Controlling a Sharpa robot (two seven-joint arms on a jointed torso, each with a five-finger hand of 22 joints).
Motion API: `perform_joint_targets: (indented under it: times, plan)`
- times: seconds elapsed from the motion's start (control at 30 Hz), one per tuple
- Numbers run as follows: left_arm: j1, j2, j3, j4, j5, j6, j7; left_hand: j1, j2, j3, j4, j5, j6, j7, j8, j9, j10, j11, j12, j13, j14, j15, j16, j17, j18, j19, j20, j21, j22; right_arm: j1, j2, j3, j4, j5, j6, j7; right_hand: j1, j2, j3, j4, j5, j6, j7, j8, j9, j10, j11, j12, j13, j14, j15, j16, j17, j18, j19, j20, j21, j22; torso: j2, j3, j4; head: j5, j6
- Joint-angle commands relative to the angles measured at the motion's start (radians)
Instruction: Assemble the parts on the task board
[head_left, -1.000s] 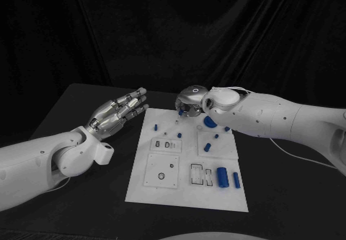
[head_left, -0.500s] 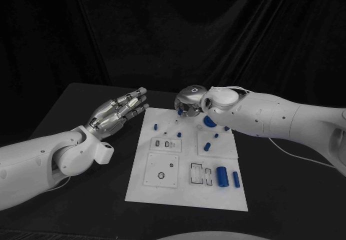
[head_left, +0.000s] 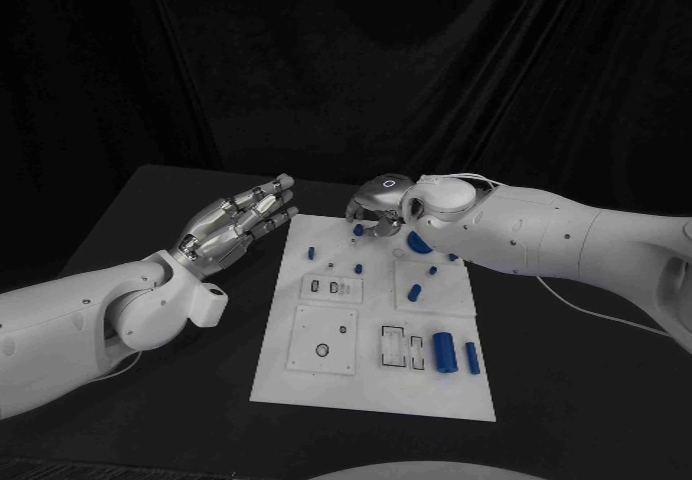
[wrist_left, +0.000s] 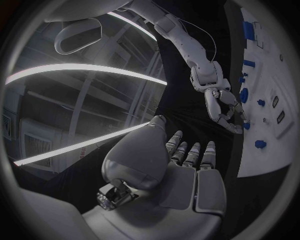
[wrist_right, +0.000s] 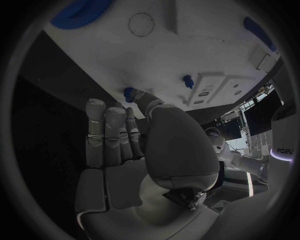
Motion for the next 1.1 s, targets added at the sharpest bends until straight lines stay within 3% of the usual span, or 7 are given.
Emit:
perform_joint_targets:
  times: [0.03, 0.5, 0.77, 0.83, 0.87, 0.93, 1.1]
  plan:
    - [-0.002, 0.001, 0.001, 0.000, 0.000, 0.013, 0.019, 0.010, -0.005, 0.051, -0.001, 0.011, 0.010, 0.000, 0.013, 0.018, -0.006, 0.015, -0.014, -0.011, 0.005, 0.005, -0.005, -0.004, -0.008, 0.002, 0.010, -0.009, -0.007, -0.004, -0.005, 0.000, 0.004, -0.003, 0.025, -0.042, 0.004, -0.002, 0.009, -0.008, -0.013, -0.039, -0.007, -0.011, -0.022, -0.036, 0.001, -0.022, -0.015, -0.012, 0.003, -0.022, -0.013, -0.038, -0.013, 0.000, -0.026, -0.006, 0.000, -0.0005, -0.0007, 0.002, -0.001]
    - [-0.004, -0.012, 0.001, 0.002, 0.000, 0.009, 0.017, 0.011, -0.005, 0.052, -0.001, 0.011, 0.011, 0.001, 0.013, 0.018, -0.006, 0.015, -0.014, -0.011, 0.005, 0.006, -0.005, -0.004, -0.009, 0.002, 0.010, -0.009, -0.007, 0.007, -0.101, 0.000, 0.086, -0.003, -0.162, -0.044, 0.017, 0.010, -0.070, -0.007, -0.028, -0.108, -0.019, 0.001, -0.109, -0.112, 0.001, -0.002, -0.015, -0.077, 0.009, -0.077, -0.092, -0.022, -0.073, 0.008, -0.118, -0.049, 0.000, 0.0001, -0.0015, 0.008, 0.004]
    - [-0.004, -0.017, 0.001, 0.001, 0.000, 0.005, 0.014, 0.010, -0.005, 0.052, -0.001, 0.011, 0.012, 0.001, 0.013, 0.018, -0.006, 0.015, -0.014, -0.011, 0.006, 0.006, -0.004, -0.003, -0.009, 0.002, 0.010, -0.009, -0.007, 0.028, -0.235, 0.000, 0.220, -0.003, -0.225, -0.046, 0.003, 0.022, -0.166, 0.055, -0.109, -0.047, 0.018, 0.017, -0.171, -0.121, -0.024, 0.682, 0.490, -0.110, -0.001, -0.108, -0.148, -0.014, -0.091, 0.000, -0.212, -0.068, 0.000, 0.0004, -0.0020, 0.006, 0.002]
    - [-0.005, -0.017, 0.001, 0.001, 0.000, 0.006, 0.014, 0.010, -0.005, 0.052, -0.001, 0.011, 0.012, 0.001, 0.013, 0.018, -0.006, 0.015, -0.014, -0.011, 0.006, 0.006, -0.004, -0.003, -0.009, 0.002, 0.010, -0.009, -0.007, 0.030, -0.261, 0.000, 0.242, -0.003, -0.233, -0.042, -0.022, 0.028, -0.183, 0.080, -0.108, -0.011, 0.032, 0.034, -0.171, 0.158, -0.042, 1.091, 0.909, -0.035, -0.013, 0.019, 0.027, -0.022, -0.045, -0.012, -0.171, -0.020, -0.001, 0.0003, -0.0031, 0.008, 0.001]
    - [-0.005, -0.017, 0.001, 0.001, 0.000, 0.006, 0.013, 0.010, -0.005, 0.052, -0.001, 0.011, 0.012, 0.001, 0.013, 0.018, -0.006, 0.015, -0.014, -0.011, 0.006, 0.006, -0.004, -0.003, -0.009, 0.002, 0.010, -0.009, -0.007, 0.031, -0.273, 0.000, 0.252, -0.003, -0.231, -0.042, -0.035, 0.027, -0.193, 0.094, -0.109, 0.014, 0.031, 0.046, -0.166, 0.491, -0.054, 1.294, 1.171, 0.091, -0.022, 0.235, 0.337, -0.052, 0.055, -0.018, -0.026, 0.100, -0.002, 0.0003, -0.0043, 0.008, 0.000]
    - [-0.006, -0.016, 0.001, 0.001, 0.000, 0.007, 0.013, 0.010, -0.005, 0.052, -0.001, 0.011, 0.012, 0.001, 0.013, 0.018, -0.006, 0.015, -0.014, -0.011, 0.006, 0.006, -0.004, -0.003, -0.009, 0.002, 0.010, -0.009, -0.007, 0.031, -0.295, 0.000, 0.269, -0.003, -0.217, -0.049, -0.052, 0.029, -0.202, 0.114, -0.107, 0.030, 0.024, 0.053, -0.162, 0.686, -0.070, 1.377, 1.312, 0.182, -0.032, 0.394, 0.592, -0.082, 0.149, -0.028, 0.122, 0.222, -0.002, -0.0001, -0.0037, 0.007, 0.000]
    - [-0.009, -0.015, 0.001, 0.001, 0.000, 0.010, 0.012, 0.010, -0.006, 0.053, -0.001, 0.011, 0.013, 0.001, 0.014, 0.018, -0.006, 0.015, -0.014, -0.011, 0.006, 0.007, -0.003, -0.003, -0.009, 0.003, 0.010, -0.009, -0.007, 0.025, -0.345, 0.000, 0.306, 0.013, -0.160, -0.075, -0.109, 0.014, -0.219, 0.188, -0.091, 0.062, 0.025, 0.064, -0.153, 0.686, -0.077, 1.377, 1.312, 0.238, -0.038, 0.479, 0.749, -0.123, 0.270, -0.037, 0.324, 0.389, -0.001, -0.0004, -0.0051, 0.007, 0.005]
